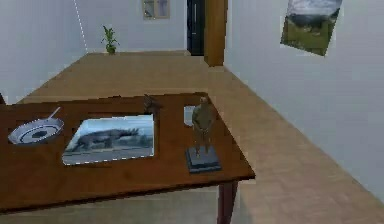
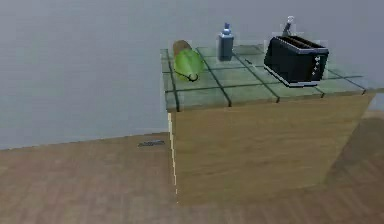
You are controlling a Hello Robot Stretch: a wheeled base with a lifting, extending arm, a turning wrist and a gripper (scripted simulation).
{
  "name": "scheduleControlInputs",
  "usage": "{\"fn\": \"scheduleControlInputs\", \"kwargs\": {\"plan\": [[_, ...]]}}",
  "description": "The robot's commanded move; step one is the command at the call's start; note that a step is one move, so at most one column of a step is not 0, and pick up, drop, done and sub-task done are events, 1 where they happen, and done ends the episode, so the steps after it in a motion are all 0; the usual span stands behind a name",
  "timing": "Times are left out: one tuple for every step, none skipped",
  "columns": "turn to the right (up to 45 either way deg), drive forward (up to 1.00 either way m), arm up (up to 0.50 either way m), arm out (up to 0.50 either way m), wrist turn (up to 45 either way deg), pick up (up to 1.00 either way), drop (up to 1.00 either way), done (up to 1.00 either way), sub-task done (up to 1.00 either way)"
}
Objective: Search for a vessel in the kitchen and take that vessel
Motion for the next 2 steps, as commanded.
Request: {"fn": "scheduleControlInputs", "kwargs": {"plan": [[39.0, 0.0, 0.0, 0.0, 0.0, 0.0, 0.0, 0.0, 0.0], [0.0, 0.6, 0.0, 0.0, 0.0, 0.0, 0.0, 0.0, 0.0]]}}
